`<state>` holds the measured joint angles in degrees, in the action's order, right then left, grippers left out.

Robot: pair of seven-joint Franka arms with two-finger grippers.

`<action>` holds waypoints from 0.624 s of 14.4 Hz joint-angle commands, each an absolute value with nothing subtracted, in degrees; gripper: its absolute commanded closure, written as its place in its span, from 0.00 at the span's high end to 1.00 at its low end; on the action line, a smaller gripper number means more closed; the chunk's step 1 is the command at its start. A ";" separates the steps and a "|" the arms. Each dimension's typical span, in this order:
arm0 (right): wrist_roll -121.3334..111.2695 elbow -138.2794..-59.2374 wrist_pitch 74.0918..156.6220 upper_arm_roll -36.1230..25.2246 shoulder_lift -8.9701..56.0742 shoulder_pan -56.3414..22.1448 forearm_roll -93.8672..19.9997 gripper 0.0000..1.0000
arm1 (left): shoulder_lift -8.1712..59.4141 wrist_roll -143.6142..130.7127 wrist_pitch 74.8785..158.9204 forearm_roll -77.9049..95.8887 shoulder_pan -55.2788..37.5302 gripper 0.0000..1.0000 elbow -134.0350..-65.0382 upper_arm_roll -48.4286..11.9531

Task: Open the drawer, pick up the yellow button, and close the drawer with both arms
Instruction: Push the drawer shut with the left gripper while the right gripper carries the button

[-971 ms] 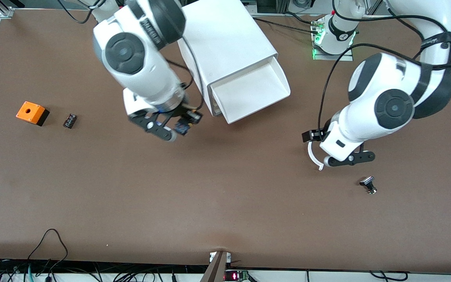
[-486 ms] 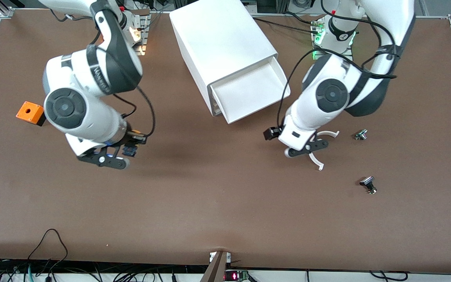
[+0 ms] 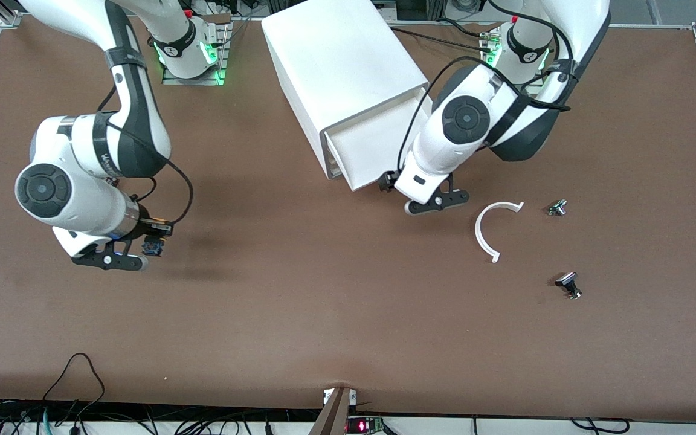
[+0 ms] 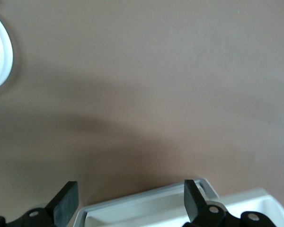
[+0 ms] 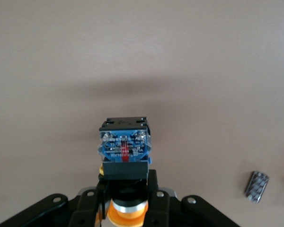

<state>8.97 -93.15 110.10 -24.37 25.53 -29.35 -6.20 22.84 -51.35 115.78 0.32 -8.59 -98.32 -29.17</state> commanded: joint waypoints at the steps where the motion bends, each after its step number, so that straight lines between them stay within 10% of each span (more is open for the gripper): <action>1: 0.38 -104.65 118.88 -27.67 20.92 -29.89 -6.41 0.00 | 19.52 -53.69 116.63 0.35 -7.82 0.98 -103.88 -31.64; 9: -8.70 -115.84 134.64 -28.12 24.60 -24.00 -11.16 0.00 | 18.19 -57.13 116.28 0.35 -7.03 0.98 -104.24 -33.13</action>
<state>-7.06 -114.49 132.24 -28.54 24.25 -24.61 -9.75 20.26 -56.09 116.04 0.28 -8.45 -102.23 -32.12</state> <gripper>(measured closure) 0.670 0.018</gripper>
